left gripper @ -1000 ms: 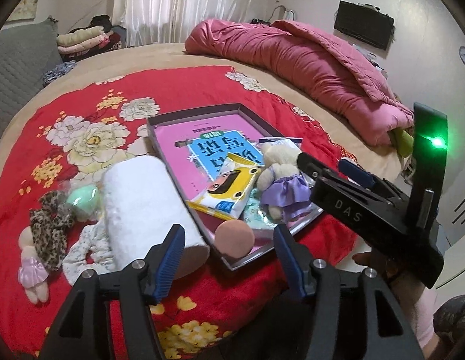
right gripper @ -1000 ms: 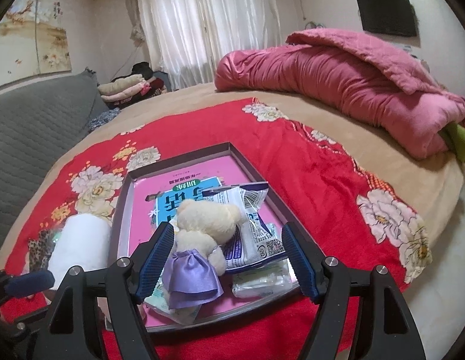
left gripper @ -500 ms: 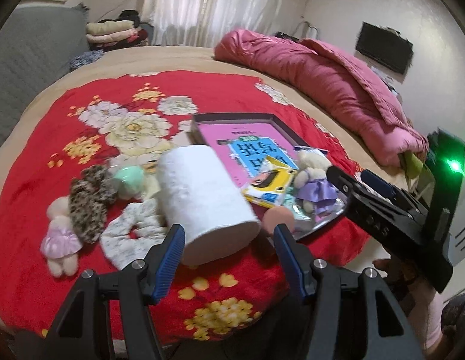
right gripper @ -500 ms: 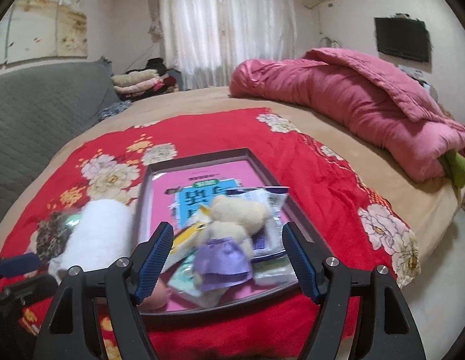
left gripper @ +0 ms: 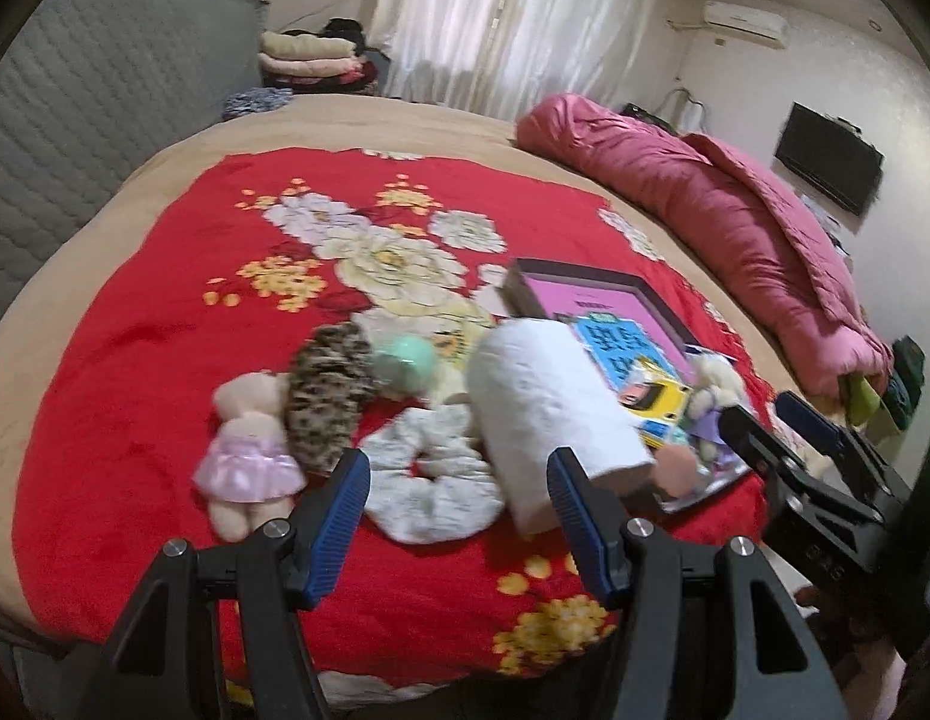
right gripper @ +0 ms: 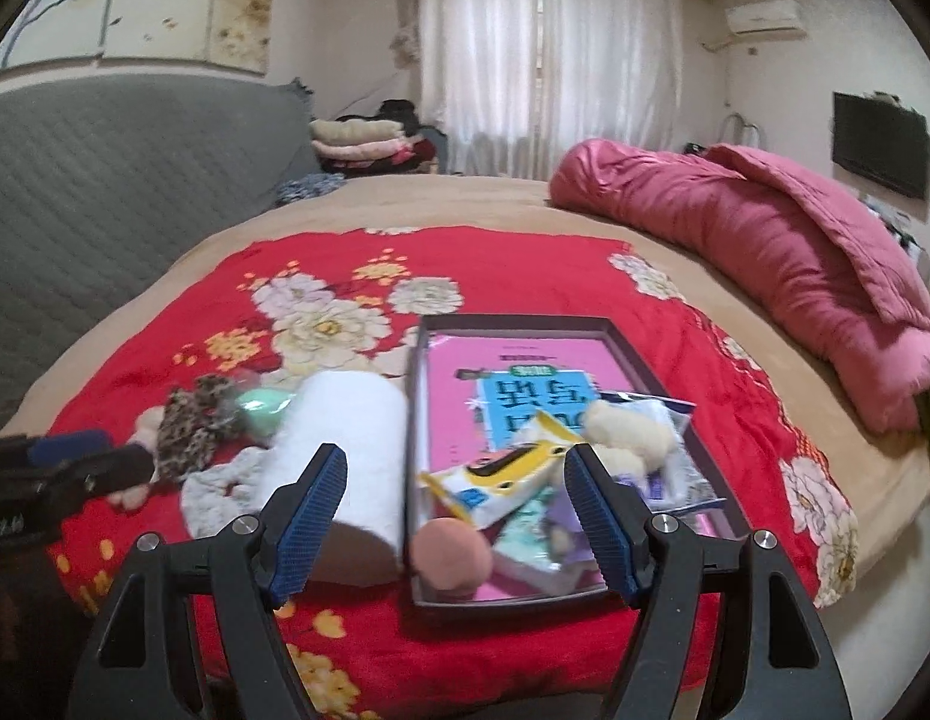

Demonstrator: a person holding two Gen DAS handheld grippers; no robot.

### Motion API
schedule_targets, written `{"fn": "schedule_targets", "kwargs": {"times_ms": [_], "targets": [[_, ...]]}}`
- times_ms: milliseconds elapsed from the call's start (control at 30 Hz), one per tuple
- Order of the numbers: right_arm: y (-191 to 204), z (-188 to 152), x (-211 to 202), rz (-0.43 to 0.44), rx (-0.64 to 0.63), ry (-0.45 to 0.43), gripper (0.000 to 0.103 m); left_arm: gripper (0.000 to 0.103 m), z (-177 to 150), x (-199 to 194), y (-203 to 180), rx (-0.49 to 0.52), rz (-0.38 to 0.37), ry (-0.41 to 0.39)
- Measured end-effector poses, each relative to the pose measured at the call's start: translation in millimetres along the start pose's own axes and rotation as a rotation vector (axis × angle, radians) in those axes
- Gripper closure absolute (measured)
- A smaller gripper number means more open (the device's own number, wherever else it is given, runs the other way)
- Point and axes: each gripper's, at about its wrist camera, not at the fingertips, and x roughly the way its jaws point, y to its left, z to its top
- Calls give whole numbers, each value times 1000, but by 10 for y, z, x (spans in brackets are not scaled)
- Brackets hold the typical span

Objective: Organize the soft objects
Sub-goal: 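Withdraw both tools from the tray toward the remaining soft toys, then lower the left tool onto the white teddy bear in pink dress and close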

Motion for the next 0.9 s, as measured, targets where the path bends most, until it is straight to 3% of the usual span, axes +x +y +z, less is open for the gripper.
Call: {"fn": "schedule_targets", "kwargs": {"times_ms": [200,467,900], "targets": [[242,21,-39,33,-62,-7,27,42,8,84,362,-71,27,23],[535,26,-76,93,-137,-15,27,42,-35,281,890,-165,121,75],[844,8,-9,157,-218,8,27,42,-72,602,1064,-176,160,130]]}}
